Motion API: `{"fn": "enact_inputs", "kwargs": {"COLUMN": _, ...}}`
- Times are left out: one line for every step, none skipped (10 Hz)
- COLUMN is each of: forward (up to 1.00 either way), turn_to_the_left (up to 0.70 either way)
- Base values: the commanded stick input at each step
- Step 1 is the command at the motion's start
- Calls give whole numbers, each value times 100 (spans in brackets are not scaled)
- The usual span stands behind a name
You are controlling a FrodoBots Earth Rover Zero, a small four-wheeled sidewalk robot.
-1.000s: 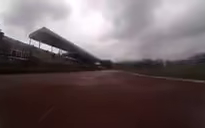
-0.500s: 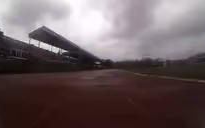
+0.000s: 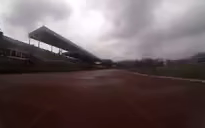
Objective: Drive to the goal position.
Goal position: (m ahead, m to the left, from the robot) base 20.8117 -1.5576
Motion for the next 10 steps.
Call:
{"fn": "enact_inputs", "kwargs": {"forward": 50, "turn_to_the_left": 0}}
{"fn": "enact_inputs", "kwargs": {"forward": 50, "turn_to_the_left": 0}}
{"fn": "enact_inputs", "kwargs": {"forward": 50, "turn_to_the_left": 0}}
{"fn": "enact_inputs", "kwargs": {"forward": 50, "turn_to_the_left": 0}}
{"fn": "enact_inputs", "kwargs": {"forward": 50, "turn_to_the_left": 0}}
{"fn": "enact_inputs", "kwargs": {"forward": 50, "turn_to_the_left": 0}}
{"fn": "enact_inputs", "kwargs": {"forward": 50, "turn_to_the_left": 0}}
{"fn": "enact_inputs", "kwargs": {"forward": 50, "turn_to_the_left": 0}}
{"fn": "enact_inputs", "kwargs": {"forward": 50, "turn_to_the_left": 0}}
{"fn": "enact_inputs", "kwargs": {"forward": 50, "turn_to_the_left": 0}}
